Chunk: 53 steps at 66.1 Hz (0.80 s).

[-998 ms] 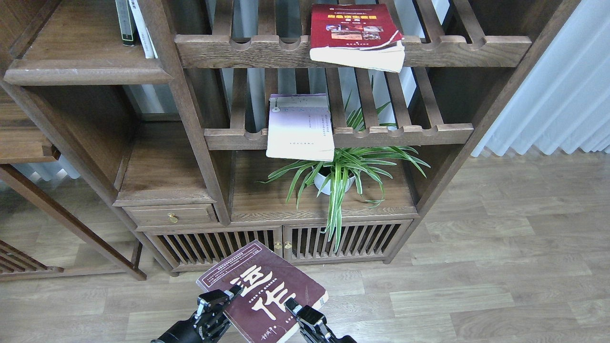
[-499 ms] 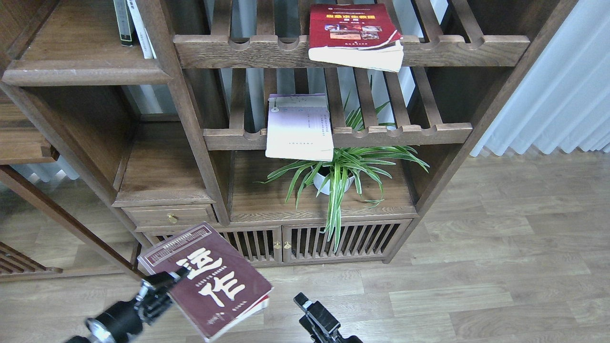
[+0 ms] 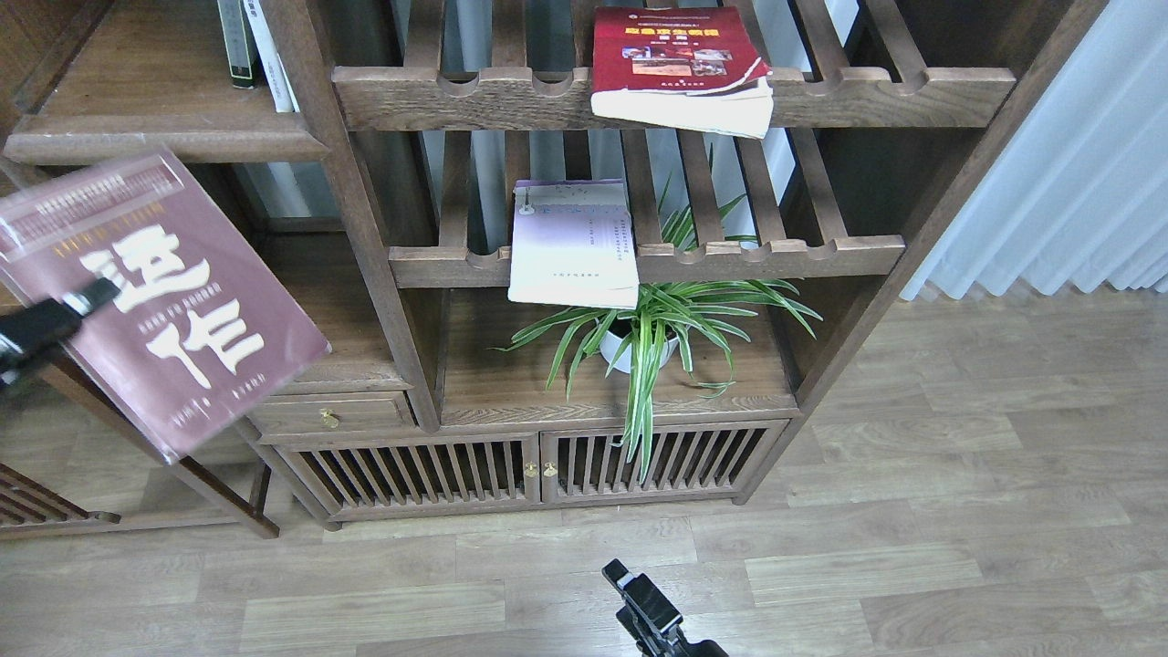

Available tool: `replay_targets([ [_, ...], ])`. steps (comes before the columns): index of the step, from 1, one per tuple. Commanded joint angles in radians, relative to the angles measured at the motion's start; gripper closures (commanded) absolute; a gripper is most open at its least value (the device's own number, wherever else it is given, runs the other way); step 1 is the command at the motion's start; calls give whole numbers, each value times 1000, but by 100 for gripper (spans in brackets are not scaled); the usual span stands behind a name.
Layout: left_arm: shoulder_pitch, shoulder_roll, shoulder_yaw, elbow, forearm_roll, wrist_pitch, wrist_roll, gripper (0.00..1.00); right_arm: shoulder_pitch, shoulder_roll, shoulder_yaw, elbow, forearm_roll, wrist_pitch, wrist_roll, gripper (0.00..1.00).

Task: Organize books on shelf
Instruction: 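Lift the maroon book with the left gripper onto the upper shelf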

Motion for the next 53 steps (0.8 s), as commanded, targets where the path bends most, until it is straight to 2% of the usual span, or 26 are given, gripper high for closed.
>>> replay_targets([
  [1,-94,47,-34,11,19,0,58,95,13,0,0,-5,0,0,0,1],
  [5,-146,49,-57,22,41,0,111,95,21,0,0,-8,0,0,0,1],
  [29,-456,51,-56,132,429,0,111,94,22,0,0,-7,2,0,0,1],
  [34,-519,47,-27,177,481,0,111,94,22,0,0,-7,2,0,0,1],
  [35,-583,43,19,209,522,0,111,94,22,0,1,-7,2,0,0,1],
  [44,-780,26,140,286,593,0,111,94,24,0,1,-7,2,0,0,1],
  [53,-938,-55,205,350,665,0,111,94,24,0,1,-5,3,0,0,1],
])
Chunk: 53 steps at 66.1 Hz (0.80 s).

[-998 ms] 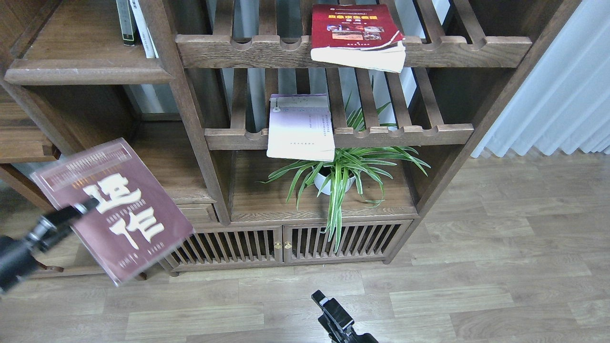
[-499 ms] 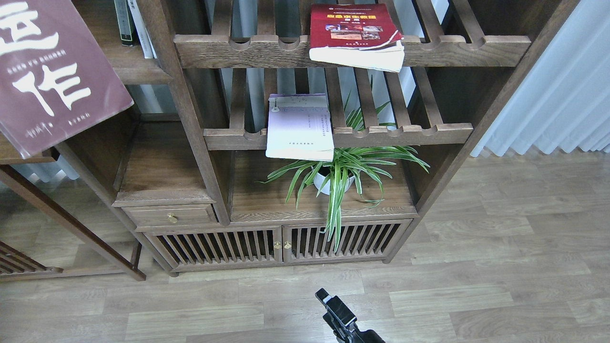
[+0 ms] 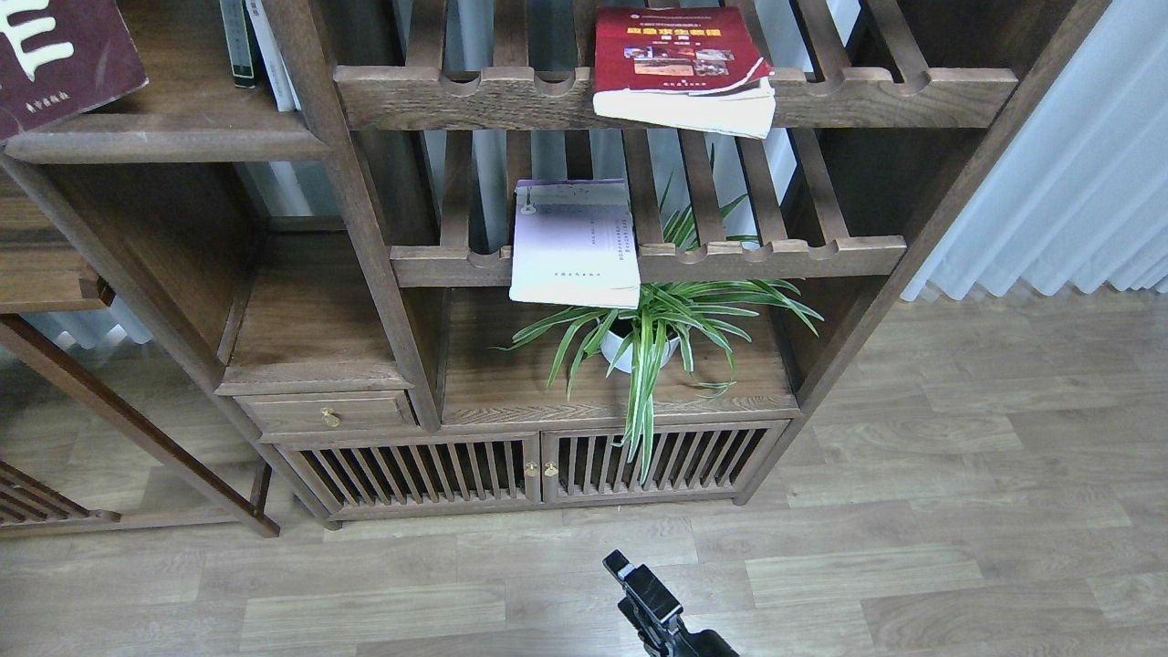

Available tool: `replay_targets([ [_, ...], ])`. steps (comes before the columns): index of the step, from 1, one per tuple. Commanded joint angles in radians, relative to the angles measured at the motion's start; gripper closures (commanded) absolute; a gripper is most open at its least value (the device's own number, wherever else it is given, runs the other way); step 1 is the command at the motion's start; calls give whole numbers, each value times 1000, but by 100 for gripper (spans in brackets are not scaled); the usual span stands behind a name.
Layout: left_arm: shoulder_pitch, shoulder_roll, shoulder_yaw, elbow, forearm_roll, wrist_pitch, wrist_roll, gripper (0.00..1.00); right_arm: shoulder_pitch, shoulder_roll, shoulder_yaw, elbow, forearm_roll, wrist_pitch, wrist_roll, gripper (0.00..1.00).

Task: Organize books on shelf
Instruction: 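Lift the maroon book with the left gripper onto the upper shelf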

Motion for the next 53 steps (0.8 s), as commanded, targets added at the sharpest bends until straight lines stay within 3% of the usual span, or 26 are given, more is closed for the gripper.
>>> replay_targets([
  [1,-137,-75,51,53,74,0,0,94,1,0,1,1,1,0,2,1],
  [16,-231,-133,59,82,229,0,0,93,-2,0,1,4,4,0,2,1],
  [32,-278,-259,33,200,332,0,0,94,-2,0,1,13,8,0,5,1],
  [53,-338,-317,10,352,400,0,0,94,-1,0,2,19,30,0,12,1],
])
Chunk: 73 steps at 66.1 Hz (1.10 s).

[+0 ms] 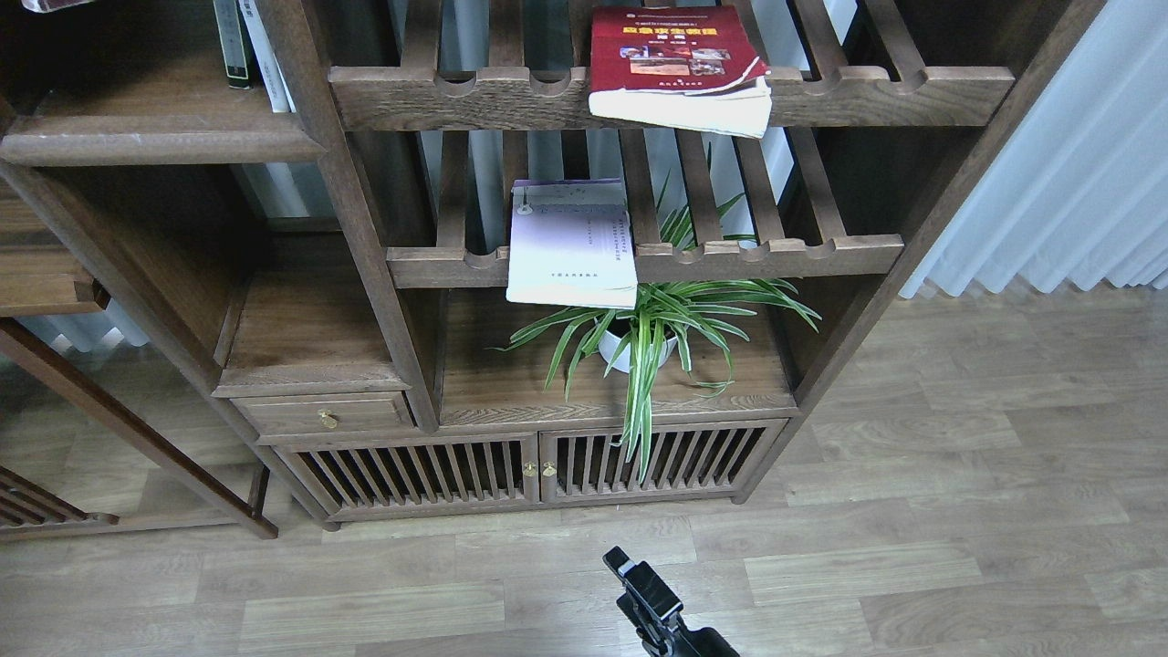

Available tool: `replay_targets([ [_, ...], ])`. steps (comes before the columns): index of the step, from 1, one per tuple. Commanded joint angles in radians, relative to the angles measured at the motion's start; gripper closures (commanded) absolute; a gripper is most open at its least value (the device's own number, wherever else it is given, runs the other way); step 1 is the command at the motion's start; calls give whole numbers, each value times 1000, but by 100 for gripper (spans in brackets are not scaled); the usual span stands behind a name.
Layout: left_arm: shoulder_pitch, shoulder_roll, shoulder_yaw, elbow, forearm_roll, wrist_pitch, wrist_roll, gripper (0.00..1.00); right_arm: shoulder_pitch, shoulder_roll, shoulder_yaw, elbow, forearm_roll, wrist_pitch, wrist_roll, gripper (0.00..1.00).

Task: Organize books on shelf
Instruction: 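Lift the maroon book with the left gripper onto the upper shelf, then release the book and withdraw the left gripper from the shelf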

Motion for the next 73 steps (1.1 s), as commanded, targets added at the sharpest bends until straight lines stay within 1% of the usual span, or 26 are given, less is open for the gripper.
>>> replay_targets([
  [1,-33,-21,-5,55,20,0,0,94,1,0,1,6,11,0,7,1],
  [4,-44,-30,-5,78,21,0,-13,94,3,0,1,10,18,0,7,1],
  [8,-52,-45,-4,112,21,0,-61,94,3,0,1,12,25,0,8,1],
  [9,-53,-53,-4,123,20,0,-82,93,3,0,1,13,28,0,8,1],
  [11,-55,-61,-4,131,18,0,-101,93,5,0,3,18,30,0,8,1],
  [12,-55,-70,-4,138,18,0,-122,93,5,0,8,21,31,0,8,1],
  [15,-52,-81,-4,144,18,0,-150,93,5,0,9,24,34,0,8,1],
  [16,-47,-87,-4,149,12,0,-170,92,5,0,12,26,34,0,8,1],
  [20,-36,-104,-5,158,9,0,-214,92,5,0,18,32,34,0,8,1],
  [23,-23,-121,-5,172,4,0,-242,92,3,0,21,35,36,0,8,1],
  [28,-7,-162,-5,210,-3,0,-268,92,5,0,23,41,36,0,8,1],
  [43,-3,-199,2,243,13,0,-268,92,3,0,23,49,57,0,8,1],
  [47,-3,-207,8,243,13,0,-265,90,5,0,23,49,65,0,8,1],
  [51,-3,-219,15,243,13,0,-262,81,6,0,24,49,74,0,8,1],
  [52,-3,-225,16,241,13,0,-262,75,8,0,24,49,80,0,8,1],
  [55,-1,-237,16,238,12,0,-262,65,11,0,29,49,83,0,8,1],
  [56,0,-245,16,233,9,0,-262,54,14,0,34,49,85,0,8,1],
  [57,0,-248,15,232,6,0,-260,49,14,0,35,49,85,0,8,1],
  [58,2,-253,12,229,4,0,-260,38,15,0,41,49,87,0,8,1],
  [59,5,-253,9,229,3,0,-260,35,15,0,43,49,87,0,8,1],
  [63,16,-253,1,223,1,0,-260,34,17,0,54,49,87,0,8,1],
  [65,20,-253,-2,221,-3,0,-260,31,18,0,58,49,87,0,8,1],
  [67,22,-253,-5,218,-7,0,-260,28,18,0,63,49,87,0,8,1],
  [68,26,-250,-10,209,-11,0,-260,23,18,0,64,49,87,0,8,1],
  [71,37,-250,-16,190,-23,0,-259,17,18,0,67,49,87,0,8,1],
  [73,43,-248,-19,183,-28,0,-259,16,20,0,70,49,87,0,8,1],
])
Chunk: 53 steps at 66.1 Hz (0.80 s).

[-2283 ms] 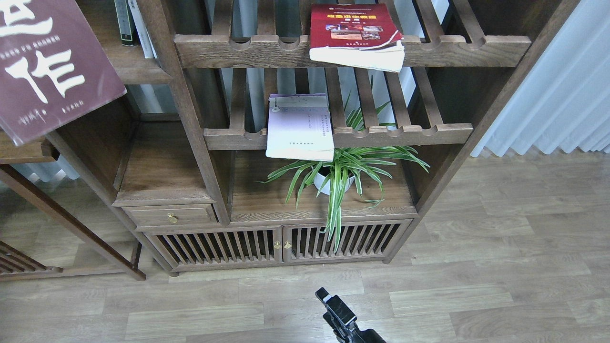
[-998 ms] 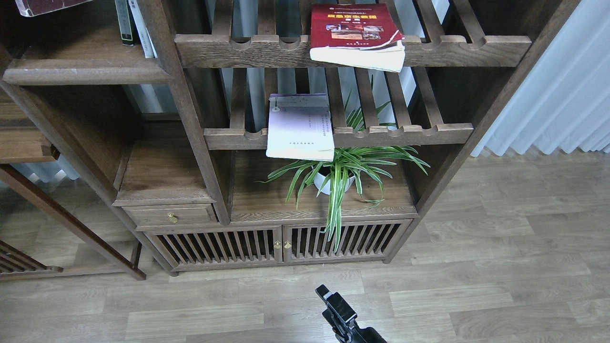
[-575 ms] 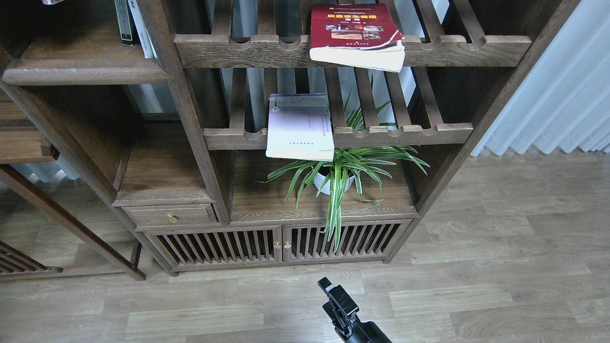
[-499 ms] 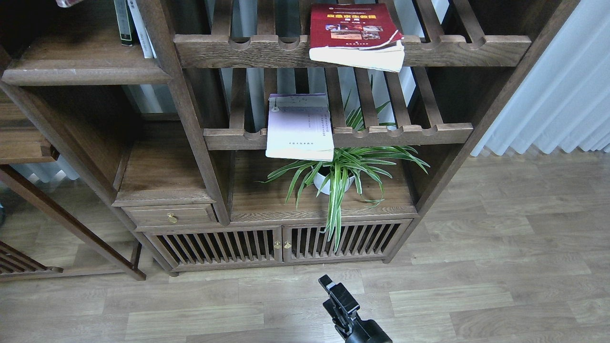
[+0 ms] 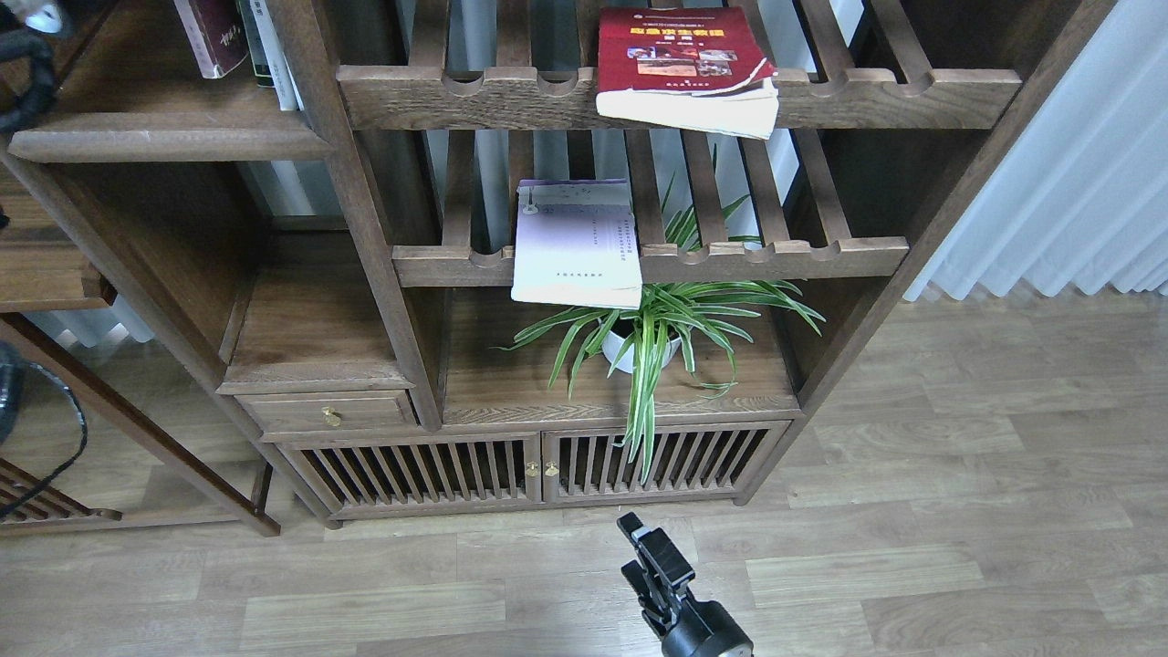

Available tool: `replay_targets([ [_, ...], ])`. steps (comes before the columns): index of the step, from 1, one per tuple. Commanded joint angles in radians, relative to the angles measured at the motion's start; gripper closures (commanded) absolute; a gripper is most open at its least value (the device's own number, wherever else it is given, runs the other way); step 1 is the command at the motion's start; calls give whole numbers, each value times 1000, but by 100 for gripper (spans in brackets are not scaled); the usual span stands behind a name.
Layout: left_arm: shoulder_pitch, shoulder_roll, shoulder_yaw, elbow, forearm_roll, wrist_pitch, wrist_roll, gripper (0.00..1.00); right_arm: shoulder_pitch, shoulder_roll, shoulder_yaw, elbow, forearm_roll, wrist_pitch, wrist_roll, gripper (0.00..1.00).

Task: Organize books on shelf
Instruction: 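Release the book and withdraw the left gripper from the shelf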

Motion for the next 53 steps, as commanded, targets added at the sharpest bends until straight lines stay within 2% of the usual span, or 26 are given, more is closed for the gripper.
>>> replay_targets([
  [1,25,3,-17,-39,-27,0,1,15,2,0,13,0,0,0,0,1],
  [15,128,62,-60,-128,-96,0,3,8,8,0,27,-3,0,0,1,1],
  [28,295,143,-95,-289,-215,0,3,6,45,0,90,-20,-1,0,0,1],
  [53,560,146,-176,-605,-429,0,7,0,28,0,90,-14,25,0,-2,1],
])
